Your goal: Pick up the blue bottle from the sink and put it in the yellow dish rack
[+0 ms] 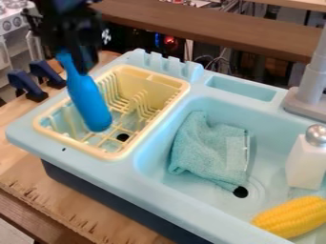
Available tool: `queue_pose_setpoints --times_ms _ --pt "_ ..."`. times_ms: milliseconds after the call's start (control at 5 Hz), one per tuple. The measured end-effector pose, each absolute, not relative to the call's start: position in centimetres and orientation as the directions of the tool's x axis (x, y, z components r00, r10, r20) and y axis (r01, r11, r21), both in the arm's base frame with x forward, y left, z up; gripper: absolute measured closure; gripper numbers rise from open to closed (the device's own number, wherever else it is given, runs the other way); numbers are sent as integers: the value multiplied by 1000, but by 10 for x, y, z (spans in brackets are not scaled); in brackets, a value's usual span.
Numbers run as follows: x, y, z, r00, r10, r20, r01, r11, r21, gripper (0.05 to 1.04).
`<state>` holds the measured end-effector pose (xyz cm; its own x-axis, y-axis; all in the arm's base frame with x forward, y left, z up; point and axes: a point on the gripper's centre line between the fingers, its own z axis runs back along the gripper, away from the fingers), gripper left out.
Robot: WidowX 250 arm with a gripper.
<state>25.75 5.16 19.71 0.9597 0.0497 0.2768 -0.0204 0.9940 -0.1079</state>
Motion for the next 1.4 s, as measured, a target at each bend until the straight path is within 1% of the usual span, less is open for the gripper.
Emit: queue_pose_setpoints --times_ms 200,400,600,800,1000,1200,1400 --pt "261 55 186 965 44 260 -33 998 -48 760" --pt "263 62 171 970 70 234 -70 997 -10 702" --pt "260 65 162 980 100 173 -91 994 -57 450" --pt "262 67 162 982 117 147 -104 990 -91 190" --pt "263 70 164 977 146 153 -128 984 -124 71" --pt "265 71 169 974 152 166 -129 982 -138 75" --pt "264 65 183 972 120 200 -98 988 -115 78"
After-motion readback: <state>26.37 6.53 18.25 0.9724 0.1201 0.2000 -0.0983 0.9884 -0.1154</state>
